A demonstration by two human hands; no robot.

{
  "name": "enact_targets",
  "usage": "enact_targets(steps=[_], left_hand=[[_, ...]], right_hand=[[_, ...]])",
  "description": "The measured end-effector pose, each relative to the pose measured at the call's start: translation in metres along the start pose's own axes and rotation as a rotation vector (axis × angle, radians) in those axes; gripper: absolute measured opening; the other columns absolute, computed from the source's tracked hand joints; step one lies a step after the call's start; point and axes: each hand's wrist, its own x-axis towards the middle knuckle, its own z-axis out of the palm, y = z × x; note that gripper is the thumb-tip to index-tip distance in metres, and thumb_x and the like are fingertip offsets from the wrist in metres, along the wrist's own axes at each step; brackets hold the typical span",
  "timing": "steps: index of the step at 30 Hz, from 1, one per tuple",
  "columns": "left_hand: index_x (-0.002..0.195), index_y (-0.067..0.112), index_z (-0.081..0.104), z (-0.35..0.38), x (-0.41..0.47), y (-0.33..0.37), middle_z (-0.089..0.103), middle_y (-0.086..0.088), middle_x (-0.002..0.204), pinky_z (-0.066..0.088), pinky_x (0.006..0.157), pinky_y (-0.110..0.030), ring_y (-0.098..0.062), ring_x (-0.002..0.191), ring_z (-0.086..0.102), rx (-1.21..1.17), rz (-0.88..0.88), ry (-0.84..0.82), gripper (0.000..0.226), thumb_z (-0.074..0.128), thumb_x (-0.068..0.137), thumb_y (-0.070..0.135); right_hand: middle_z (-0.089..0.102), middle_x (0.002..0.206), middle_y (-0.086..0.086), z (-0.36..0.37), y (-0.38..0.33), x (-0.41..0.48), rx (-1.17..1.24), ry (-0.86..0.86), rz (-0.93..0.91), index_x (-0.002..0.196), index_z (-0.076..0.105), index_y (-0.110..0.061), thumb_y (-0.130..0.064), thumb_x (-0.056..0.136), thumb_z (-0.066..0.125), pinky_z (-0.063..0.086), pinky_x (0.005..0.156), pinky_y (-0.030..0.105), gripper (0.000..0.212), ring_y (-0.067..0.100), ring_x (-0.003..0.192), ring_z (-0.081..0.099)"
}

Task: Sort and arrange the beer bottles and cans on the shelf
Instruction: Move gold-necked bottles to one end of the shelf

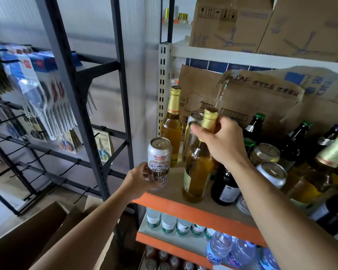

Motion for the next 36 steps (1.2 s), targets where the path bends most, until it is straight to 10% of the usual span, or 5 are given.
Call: enact_targets(steps=[12,17,22,31,36], left_hand=[[0.092,0.019,0.057,0.001,-0.030,0.005,0.061,0.003,0.084,0.043,0.061,-0.013,-0.008,0.073,0.056,0.060,0.082,0.178,0.039,0.083,0.066,0.033],[0.084,0.025,0.065,0.008,-0.056,0.018,0.068,0.004,0.078,0.046,0.061,-0.011,0.002,0.066,0.060,0.065,0.137,-0.057,0.022,0.081,0.071,0.028],[0.128,0.027,0.051,0.035,-0.068,0.044,0.064,0.014,0.109,0.052,0.084,-0.016,0.003,0.102,0.060,-0.005,0.267,-0.123,0.076,0.085,0.061,0.039],[0.106,0.007,0.060,0.044,-0.089,0.094,0.071,-0.015,0.095,0.056,0.079,-0.049,-0.026,0.085,0.066,-0.324,0.358,-0.561,0.043,0.081,0.069,0.000],[0.110,0.008,0.059,0.044,-0.096,0.095,0.071,-0.001,0.094,0.052,0.072,-0.029,-0.014,0.084,0.066,-0.342,0.311,-0.645,0.054,0.081,0.061,0.015]], right_hand=[[0.072,0.102,0.015,-0.006,0.005,0.001,0.312,-0.256,0.103,0.095,0.068,-0.017,-0.016,0.091,0.065,0.053,0.091,0.034,0.005,0.025,0.101,0.067],[0.069,0.077,0.019,-0.005,-0.008,0.004,0.107,-0.194,-0.036,0.080,0.067,0.000,-0.029,0.085,0.070,0.057,0.069,0.042,0.029,0.032,0.075,0.067],[0.050,0.049,-0.010,-0.024,-0.041,0.006,0.032,-0.018,-0.113,0.056,0.050,-0.018,-0.026,0.087,0.071,0.032,0.040,0.009,0.038,-0.004,0.041,0.051],[0.062,0.059,-0.004,-0.051,-0.041,0.009,0.089,0.183,0.103,0.070,0.065,-0.010,-0.044,0.081,0.072,0.046,0.050,0.023,0.037,0.006,0.049,0.059],[0.072,0.077,0.012,-0.070,-0.029,0.006,0.500,0.100,0.356,0.080,0.057,-0.013,-0.029,0.087,0.071,0.058,0.072,0.039,0.022,0.026,0.073,0.072]])
